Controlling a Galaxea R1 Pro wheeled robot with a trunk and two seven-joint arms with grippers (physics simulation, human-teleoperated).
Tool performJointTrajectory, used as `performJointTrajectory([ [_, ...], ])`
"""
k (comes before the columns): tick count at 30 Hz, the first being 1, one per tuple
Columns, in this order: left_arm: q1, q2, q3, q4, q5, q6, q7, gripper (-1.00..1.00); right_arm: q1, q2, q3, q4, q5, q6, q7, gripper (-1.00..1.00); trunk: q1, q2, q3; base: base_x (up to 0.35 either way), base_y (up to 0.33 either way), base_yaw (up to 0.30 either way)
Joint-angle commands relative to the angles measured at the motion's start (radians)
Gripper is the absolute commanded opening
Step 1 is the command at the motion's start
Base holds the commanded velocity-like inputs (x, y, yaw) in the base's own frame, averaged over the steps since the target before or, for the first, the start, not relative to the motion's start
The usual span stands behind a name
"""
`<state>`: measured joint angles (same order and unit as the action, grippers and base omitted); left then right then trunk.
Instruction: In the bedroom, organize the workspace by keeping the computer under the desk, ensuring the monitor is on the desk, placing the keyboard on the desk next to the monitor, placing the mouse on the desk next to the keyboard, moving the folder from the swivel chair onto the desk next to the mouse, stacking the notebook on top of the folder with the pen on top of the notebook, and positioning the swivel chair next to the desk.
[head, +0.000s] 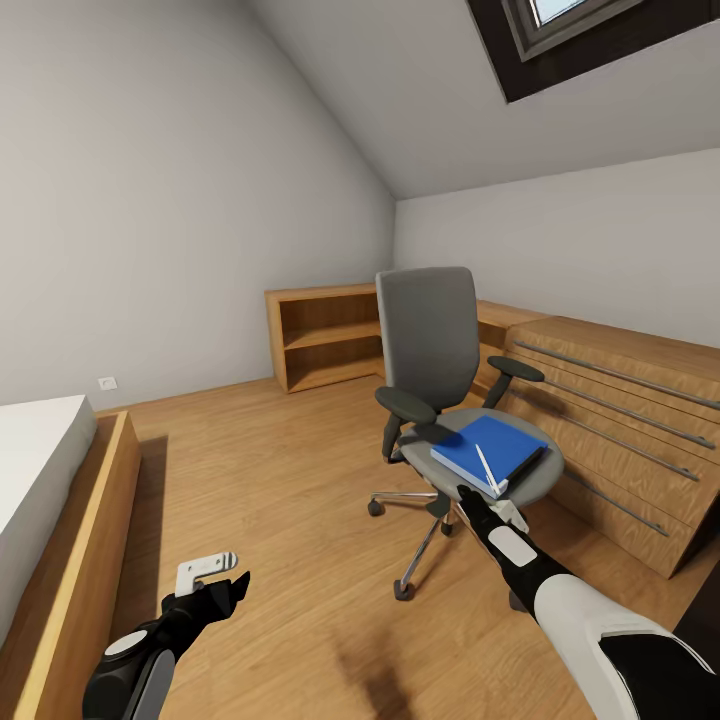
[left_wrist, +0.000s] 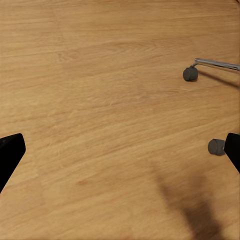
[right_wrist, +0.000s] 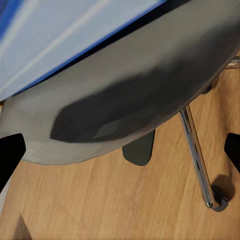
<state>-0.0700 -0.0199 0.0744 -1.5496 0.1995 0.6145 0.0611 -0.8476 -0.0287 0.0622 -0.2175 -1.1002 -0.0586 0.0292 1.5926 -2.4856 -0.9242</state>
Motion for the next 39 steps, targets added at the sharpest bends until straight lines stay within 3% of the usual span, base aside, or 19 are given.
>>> performJointTrajectory([
  [1, -0.001, -0.001, 0.001, -0.001, 0.011, 0.005, 0.006, 1.00, -0.001, 0.000, 0.007, 0.001, -0.010, -0.004, 0.003, 1.00, 0.000, 0.000, -0.001, 0.000, 0.000, 0.000],
  [16, -0.001, -0.002, 0.001, -0.001, 0.011, 0.005, 0.006, 1.00, -0.001, 0.000, 0.007, 0.001, -0.010, -0.004, 0.003, 1.00, 0.000, 0.000, -0.001, 0.022, 0.000, 0.000],
  [39, -0.001, -0.002, 0.001, -0.001, 0.011, 0.005, 0.006, 1.00, -0.001, 0.000, 0.007, 0.001, -0.010, -0.005, 0.003, 1.00, 0.000, 0.000, -0.001, 0.219, 0.000, 0.000],
])
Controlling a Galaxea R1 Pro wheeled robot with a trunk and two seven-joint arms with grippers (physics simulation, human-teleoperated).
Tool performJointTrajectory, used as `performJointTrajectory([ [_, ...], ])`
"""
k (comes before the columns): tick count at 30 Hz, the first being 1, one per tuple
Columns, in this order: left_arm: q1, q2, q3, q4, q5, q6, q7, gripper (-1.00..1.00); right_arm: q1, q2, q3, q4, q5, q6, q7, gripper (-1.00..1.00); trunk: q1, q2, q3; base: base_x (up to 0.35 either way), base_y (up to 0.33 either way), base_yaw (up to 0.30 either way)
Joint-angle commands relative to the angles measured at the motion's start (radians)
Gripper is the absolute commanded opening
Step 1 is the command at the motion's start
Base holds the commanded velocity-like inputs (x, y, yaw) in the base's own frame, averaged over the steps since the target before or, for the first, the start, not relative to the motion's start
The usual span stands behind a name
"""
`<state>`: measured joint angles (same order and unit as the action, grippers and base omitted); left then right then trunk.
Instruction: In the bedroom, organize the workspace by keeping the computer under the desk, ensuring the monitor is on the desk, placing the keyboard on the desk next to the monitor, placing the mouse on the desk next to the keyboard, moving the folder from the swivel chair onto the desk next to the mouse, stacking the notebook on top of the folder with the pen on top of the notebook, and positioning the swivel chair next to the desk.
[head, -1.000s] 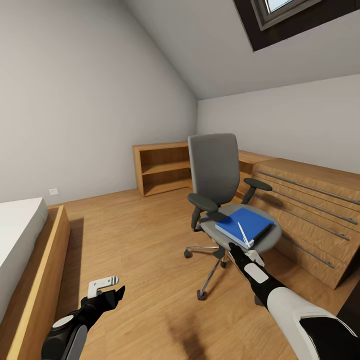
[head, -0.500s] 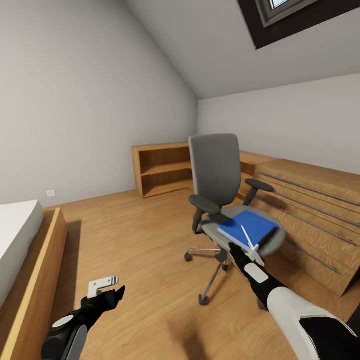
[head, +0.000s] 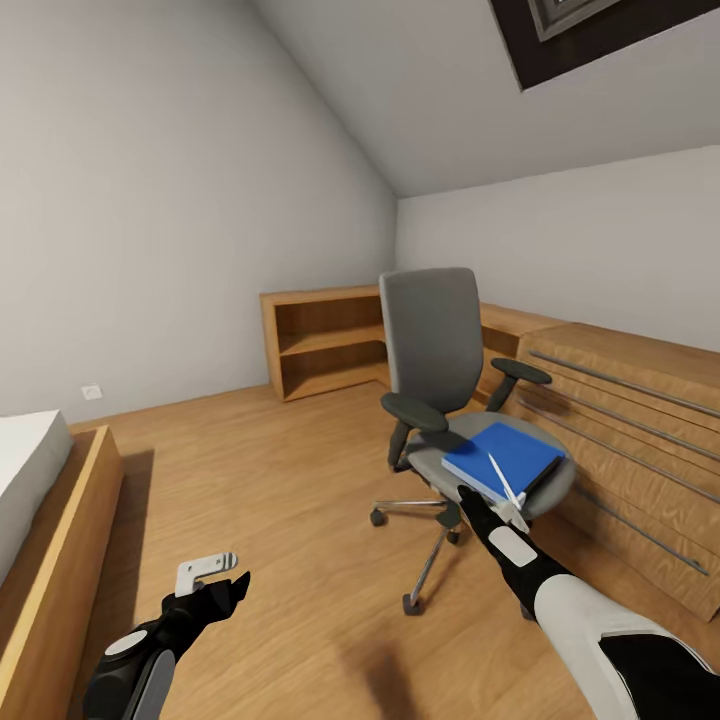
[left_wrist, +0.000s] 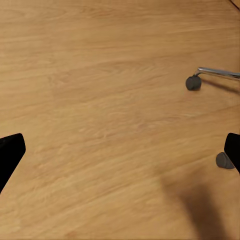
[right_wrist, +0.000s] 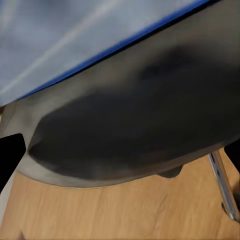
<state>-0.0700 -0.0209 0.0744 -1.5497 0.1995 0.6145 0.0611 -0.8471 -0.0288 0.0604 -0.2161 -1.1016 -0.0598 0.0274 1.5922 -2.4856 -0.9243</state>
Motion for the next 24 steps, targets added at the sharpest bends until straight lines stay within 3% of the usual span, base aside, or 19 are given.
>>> performJointTrajectory([
  [1, -0.001, -0.001, 0.001, -0.001, 0.011, 0.005, 0.006, 1.00, -0.001, 0.000, 0.009, 0.000, -0.009, -0.004, 0.005, 1.00, 0.000, 0.000, -0.001, 0.228, 0.000, 0.000],
  [24, -0.001, -0.001, 0.001, -0.001, 0.009, 0.004, 0.008, 1.00, -0.001, 0.000, 0.009, -0.001, -0.009, -0.005, 0.005, 1.00, 0.000, 0.000, -0.001, 0.219, 0.000, 0.000],
])
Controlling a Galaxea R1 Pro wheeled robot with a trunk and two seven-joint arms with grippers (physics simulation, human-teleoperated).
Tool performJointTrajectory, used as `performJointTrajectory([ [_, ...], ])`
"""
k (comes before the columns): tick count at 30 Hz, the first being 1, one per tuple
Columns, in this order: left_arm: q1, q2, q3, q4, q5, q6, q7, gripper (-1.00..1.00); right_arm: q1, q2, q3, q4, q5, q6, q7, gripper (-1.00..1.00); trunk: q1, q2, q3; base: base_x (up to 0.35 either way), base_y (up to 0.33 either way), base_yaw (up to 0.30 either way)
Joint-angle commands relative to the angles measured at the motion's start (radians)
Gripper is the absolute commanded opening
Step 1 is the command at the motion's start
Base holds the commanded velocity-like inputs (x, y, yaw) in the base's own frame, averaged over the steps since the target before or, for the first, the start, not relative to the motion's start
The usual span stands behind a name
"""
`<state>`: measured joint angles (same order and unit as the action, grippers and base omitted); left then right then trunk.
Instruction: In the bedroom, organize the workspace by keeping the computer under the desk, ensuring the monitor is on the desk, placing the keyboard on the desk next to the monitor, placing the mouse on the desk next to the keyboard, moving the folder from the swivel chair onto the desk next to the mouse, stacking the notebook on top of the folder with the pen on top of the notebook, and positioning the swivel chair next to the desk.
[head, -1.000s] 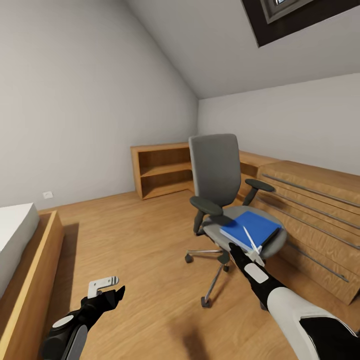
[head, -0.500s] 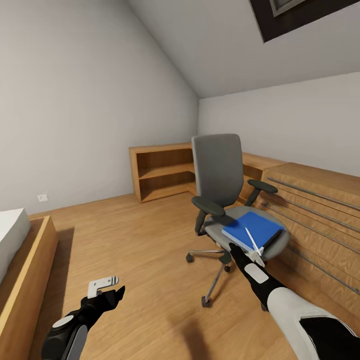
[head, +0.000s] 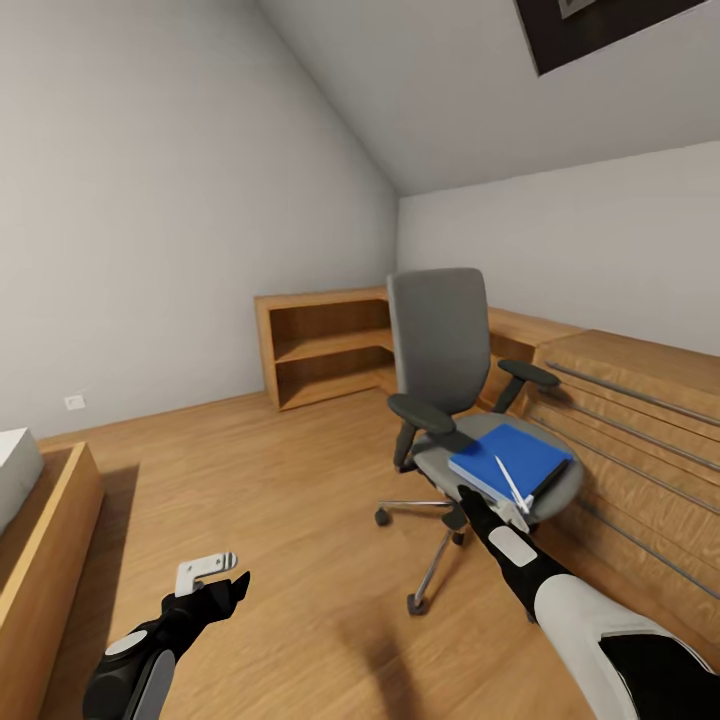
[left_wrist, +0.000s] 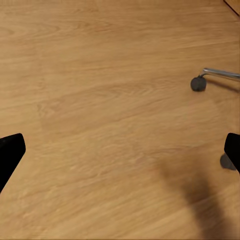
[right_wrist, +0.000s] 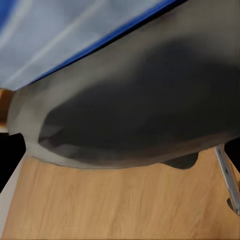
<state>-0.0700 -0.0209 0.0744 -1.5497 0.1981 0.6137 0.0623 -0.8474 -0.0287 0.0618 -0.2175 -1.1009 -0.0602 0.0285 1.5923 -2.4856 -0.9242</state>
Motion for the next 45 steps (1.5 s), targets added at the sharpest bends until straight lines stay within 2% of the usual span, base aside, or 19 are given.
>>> performJointTrajectory([
  [1, -0.001, -0.001, 0.001, -0.001, 0.011, 0.005, 0.007, 1.00, -0.001, 0.000, 0.007, 0.001, -0.010, -0.004, 0.004, 1.00, 0.000, 0.000, -0.001, 0.173, 0.000, 0.000],
  [18, -0.001, 0.001, 0.001, -0.001, 0.011, 0.006, 0.006, 1.00, -0.001, 0.000, 0.007, -0.001, -0.010, -0.004, 0.005, 1.00, 0.000, 0.000, -0.001, 0.025, 0.000, 0.000],
  [45, -0.001, 0.001, 0.001, -0.001, 0.011, 0.006, 0.006, 1.00, -0.001, 0.001, 0.012, -0.002, -0.007, -0.005, 0.005, 1.00, 0.000, 0.000, -0.001, -0.316, 0.000, 0.000],
])
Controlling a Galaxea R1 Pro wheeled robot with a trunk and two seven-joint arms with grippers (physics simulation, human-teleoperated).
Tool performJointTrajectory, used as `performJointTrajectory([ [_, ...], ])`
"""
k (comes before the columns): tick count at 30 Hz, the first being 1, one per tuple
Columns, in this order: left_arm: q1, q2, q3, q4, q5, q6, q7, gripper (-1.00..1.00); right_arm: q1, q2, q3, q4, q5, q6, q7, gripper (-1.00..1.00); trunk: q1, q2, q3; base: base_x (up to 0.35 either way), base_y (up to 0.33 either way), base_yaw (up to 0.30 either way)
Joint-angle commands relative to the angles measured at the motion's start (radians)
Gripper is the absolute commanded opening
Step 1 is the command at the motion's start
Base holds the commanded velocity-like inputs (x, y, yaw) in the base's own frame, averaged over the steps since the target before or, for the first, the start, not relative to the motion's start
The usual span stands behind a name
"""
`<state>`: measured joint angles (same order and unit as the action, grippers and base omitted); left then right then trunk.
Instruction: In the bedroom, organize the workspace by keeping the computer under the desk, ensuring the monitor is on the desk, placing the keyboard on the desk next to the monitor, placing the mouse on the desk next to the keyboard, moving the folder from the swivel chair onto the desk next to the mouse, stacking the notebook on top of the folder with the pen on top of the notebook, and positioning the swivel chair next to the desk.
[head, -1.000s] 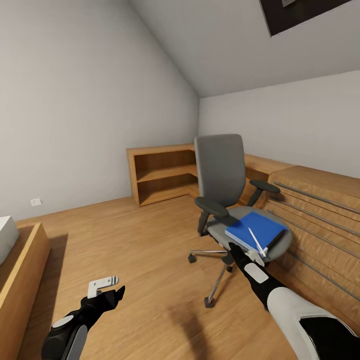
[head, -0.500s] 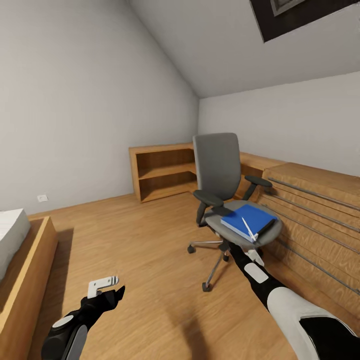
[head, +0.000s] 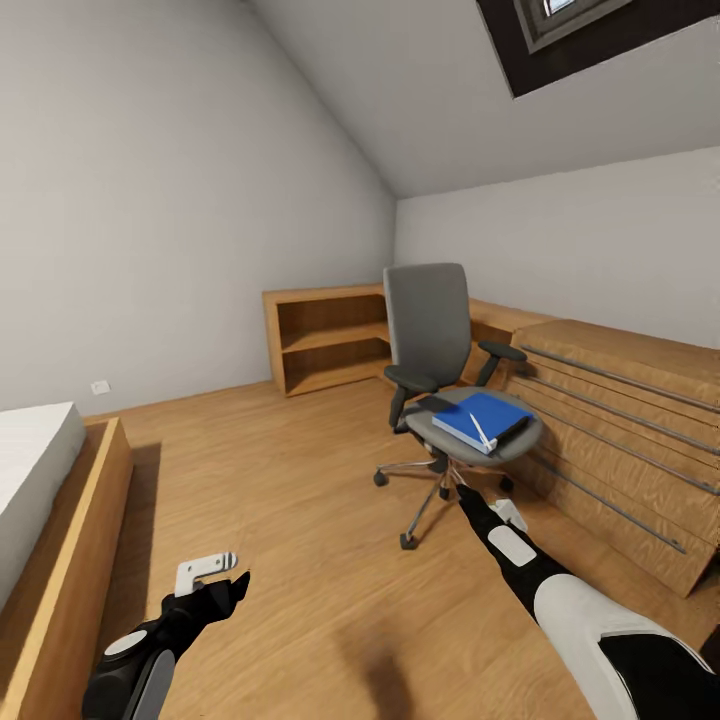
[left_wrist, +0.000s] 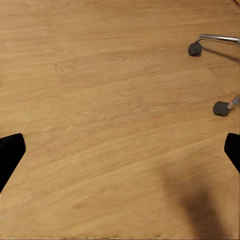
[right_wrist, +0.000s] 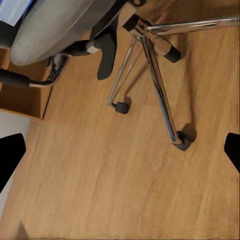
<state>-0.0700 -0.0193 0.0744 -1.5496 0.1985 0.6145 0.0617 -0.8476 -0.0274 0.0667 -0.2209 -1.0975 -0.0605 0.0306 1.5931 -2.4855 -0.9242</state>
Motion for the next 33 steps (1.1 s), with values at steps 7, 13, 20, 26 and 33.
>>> performJointTrajectory([
  [7, -0.001, -0.001, 0.001, 0.004, 0.012, 0.004, 0.007, 1.00, -0.001, 0.002, 0.012, -0.001, -0.010, -0.001, 0.001, 1.00, -0.001, 0.000, -0.001, -0.187, 0.000, 0.000],
  [13, -0.001, 0.000, 0.003, 0.031, 0.012, 0.003, 0.006, 1.00, -0.001, 0.019, 0.029, 0.002, -0.006, 0.000, -0.001, 1.00, -0.012, 0.021, 0.008, -0.035, 0.000, 0.000],
  [20, -0.001, -0.001, 0.001, 0.173, 0.010, -0.027, 0.007, 1.00, 0.010, 0.061, 0.136, 0.164, 0.143, -0.012, -0.014, 1.00, -0.039, 0.070, 0.030, -0.003, 0.000, 0.000],
  [26, -0.001, -0.002, 0.000, 0.241, 0.010, -0.075, 0.007, 1.00, 0.071, 0.079, 0.149, 0.228, 0.374, -0.109, -0.015, 1.00, -0.062, 0.112, 0.049, 0.000, 0.000, 0.000],
  [33, -0.001, 0.000, 0.001, 0.329, 0.011, -0.087, 0.004, 1.00, 0.198, 0.084, 0.150, 0.239, 0.603, -0.315, -0.018, 1.00, -0.089, 0.161, 0.071, 0.000, 0.000, 0.000],
])
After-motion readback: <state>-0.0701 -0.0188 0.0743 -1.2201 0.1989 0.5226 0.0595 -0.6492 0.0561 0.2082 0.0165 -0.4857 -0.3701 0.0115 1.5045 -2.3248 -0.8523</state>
